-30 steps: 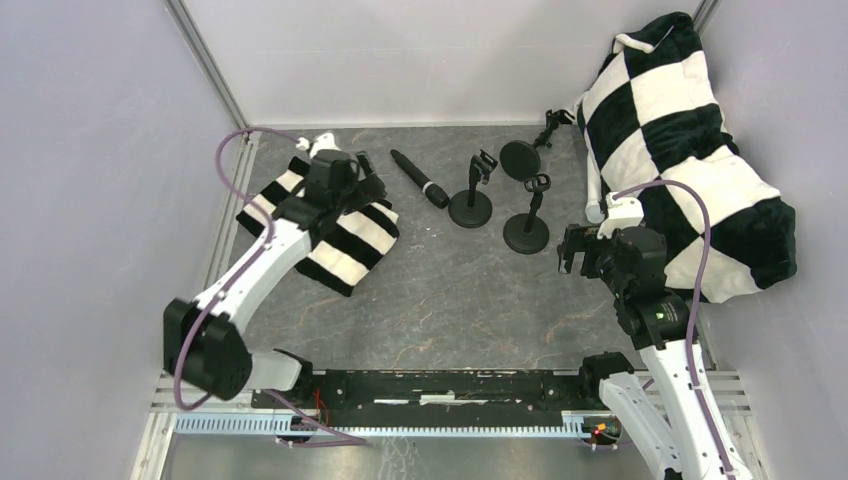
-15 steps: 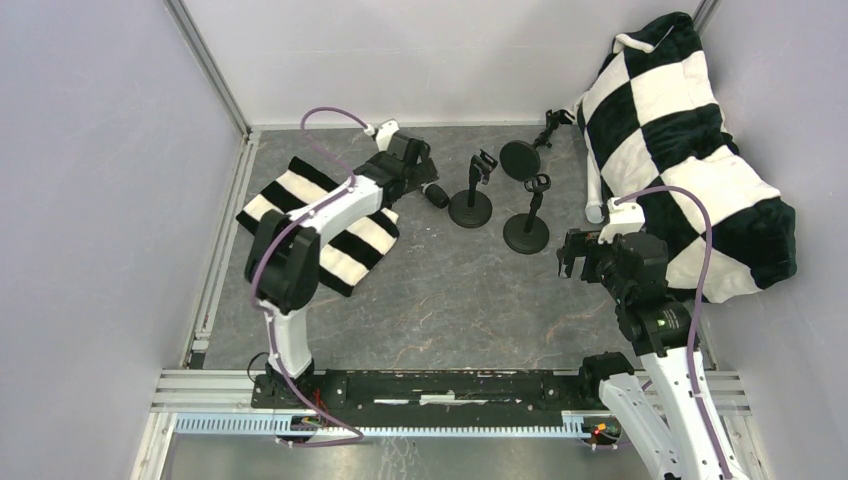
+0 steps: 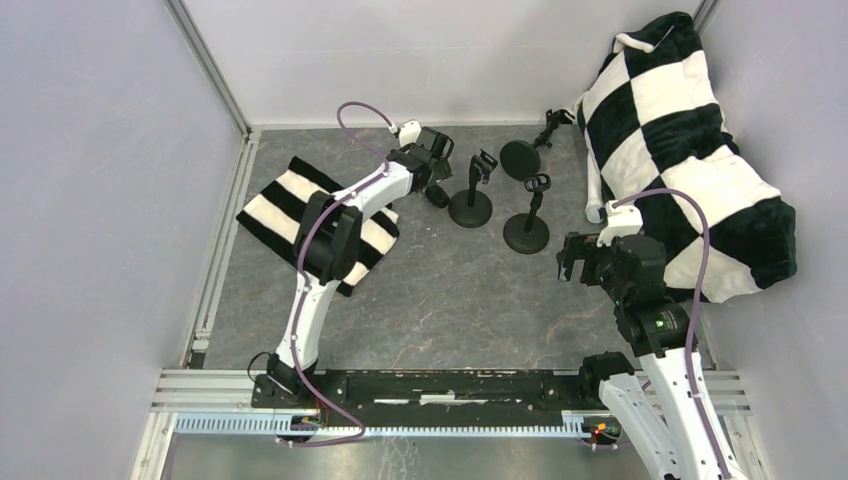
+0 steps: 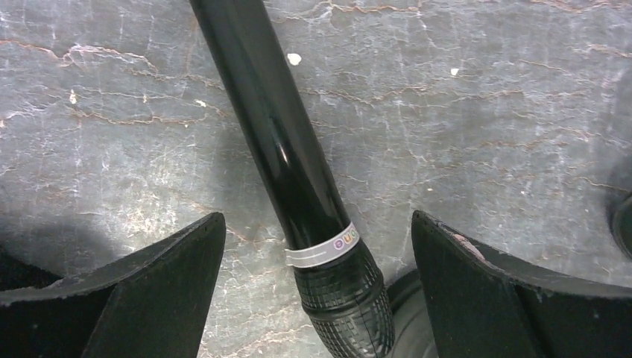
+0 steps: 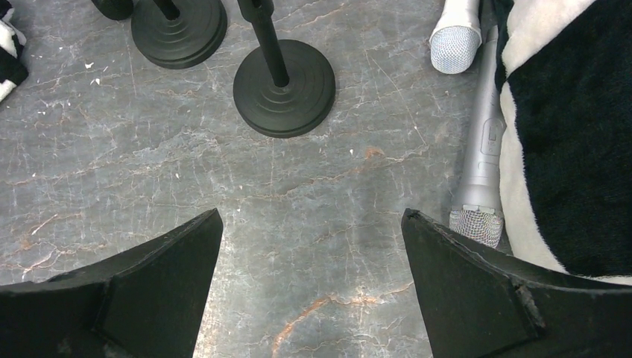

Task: Attach the microphones to the stand

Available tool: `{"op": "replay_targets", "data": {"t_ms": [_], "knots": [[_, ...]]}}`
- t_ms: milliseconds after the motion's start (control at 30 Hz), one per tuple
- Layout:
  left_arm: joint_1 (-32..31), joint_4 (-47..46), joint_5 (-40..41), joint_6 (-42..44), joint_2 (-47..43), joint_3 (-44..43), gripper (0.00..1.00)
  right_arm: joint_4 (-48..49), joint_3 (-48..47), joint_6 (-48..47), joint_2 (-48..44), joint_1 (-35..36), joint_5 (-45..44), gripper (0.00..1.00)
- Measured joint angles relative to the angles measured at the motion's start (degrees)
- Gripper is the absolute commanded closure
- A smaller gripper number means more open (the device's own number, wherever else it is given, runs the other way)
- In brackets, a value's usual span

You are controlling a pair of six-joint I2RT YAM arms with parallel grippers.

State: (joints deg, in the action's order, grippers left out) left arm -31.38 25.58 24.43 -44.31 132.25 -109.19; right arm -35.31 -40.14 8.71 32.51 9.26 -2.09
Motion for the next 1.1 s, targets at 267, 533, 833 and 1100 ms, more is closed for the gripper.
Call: {"op": "replay_targets", "data": {"t_ms": [267,533,833,1100], "knots": [[-0.2,3.5,2.6,0.0,3.4,-2.9,0.10,0.0,0.7,0.0,0.1,0.0,0.1,0.02],[-0.3,6.4,4.2,0.9,5.2,-4.9,0.22,0.1,1.5,0.1,0.0,0.0,0.3,0.02],[-0.3,8.6,5.3,3.3,6.1,-5.9,0.57,0.1,1.6,0.6,0.0,0.0,0.6,0.02],[-0.3,5.7,3.9,7.2,3.7,-1.7,0.96,0.0,1.6,1.5,-0.9,0.0,0.5,0.02]]}}
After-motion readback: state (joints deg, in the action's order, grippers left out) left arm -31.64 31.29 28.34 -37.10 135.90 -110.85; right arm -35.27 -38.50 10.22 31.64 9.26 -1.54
